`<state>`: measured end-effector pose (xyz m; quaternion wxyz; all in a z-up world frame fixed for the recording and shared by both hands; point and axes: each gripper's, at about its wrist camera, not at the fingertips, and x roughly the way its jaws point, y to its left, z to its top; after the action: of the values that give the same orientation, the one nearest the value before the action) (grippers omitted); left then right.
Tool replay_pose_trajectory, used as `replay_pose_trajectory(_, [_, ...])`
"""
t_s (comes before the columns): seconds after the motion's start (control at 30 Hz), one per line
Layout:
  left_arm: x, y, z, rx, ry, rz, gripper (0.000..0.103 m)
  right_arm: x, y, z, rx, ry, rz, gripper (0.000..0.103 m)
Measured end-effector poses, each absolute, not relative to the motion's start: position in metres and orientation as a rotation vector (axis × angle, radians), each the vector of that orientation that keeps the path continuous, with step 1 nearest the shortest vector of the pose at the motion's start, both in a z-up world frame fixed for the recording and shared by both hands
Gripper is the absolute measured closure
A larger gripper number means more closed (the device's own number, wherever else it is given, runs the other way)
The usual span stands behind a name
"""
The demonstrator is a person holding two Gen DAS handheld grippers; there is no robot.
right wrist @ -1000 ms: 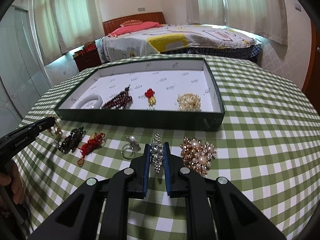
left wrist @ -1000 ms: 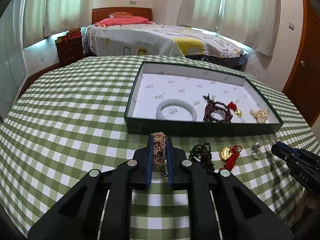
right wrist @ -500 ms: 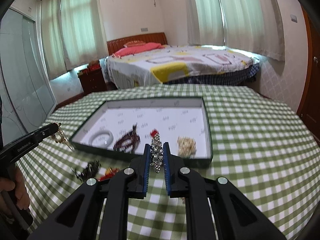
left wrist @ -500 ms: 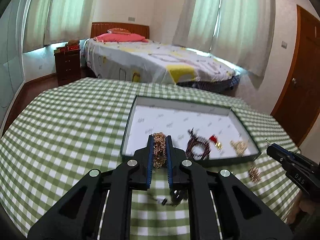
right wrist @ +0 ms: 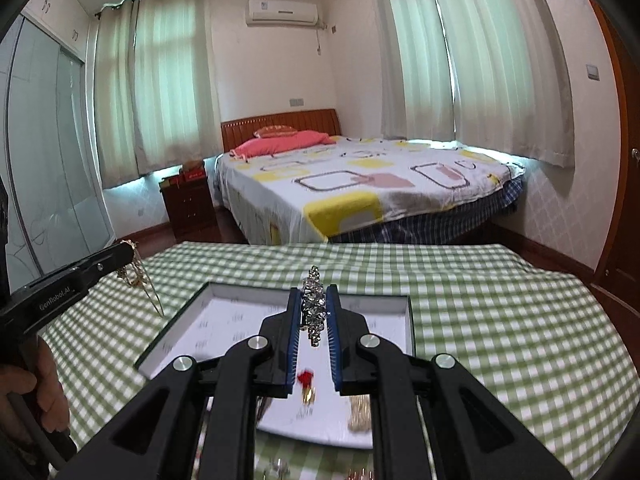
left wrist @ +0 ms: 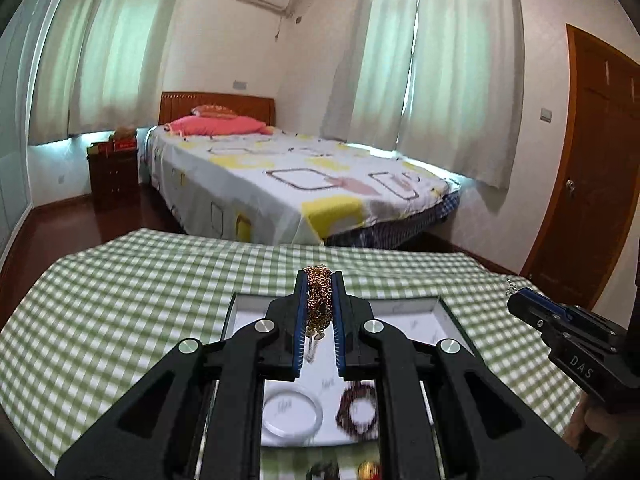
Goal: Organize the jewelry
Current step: 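Lift the rhinestone brooch and gold chain and carry them toward the tray, then lower the brooch and chain into the tray and open both tools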
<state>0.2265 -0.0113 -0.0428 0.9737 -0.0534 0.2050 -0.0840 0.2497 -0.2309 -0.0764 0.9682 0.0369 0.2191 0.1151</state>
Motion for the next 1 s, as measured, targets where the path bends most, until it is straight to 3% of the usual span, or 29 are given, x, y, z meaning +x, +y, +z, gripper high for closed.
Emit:
replay_pose_trajectory(0.13, [0.258, -0.018, -0.058, -0.092, 0.441, -0.167, 0.091, 0.270, -0.227, -0.085, 0.065, 0.447, 0.223, 0.090])
replay_pose_trajectory(0.43, [0.318, -0.015, -0.142, -0.061, 0.687, -0.134, 0.091, 0.315, -0.226, -0.154, 0.084, 0.620, 0.202, 0.090])
replay_pose_trajectory(0.83, [0.353, -0.004, -0.181, -0.075, 0.880, -0.105, 0.091, 0.338, -0.225, -0.188, 0.072, 0.792, 0.192, 0.089])
replay_pose_trajectory(1.0, [0.352, -0.007, -0.178, -0.064, 0.870, -0.099, 0.078, 0.340, -0.225, -0.191, 0.072, 0.814, 0.195, 0.087])
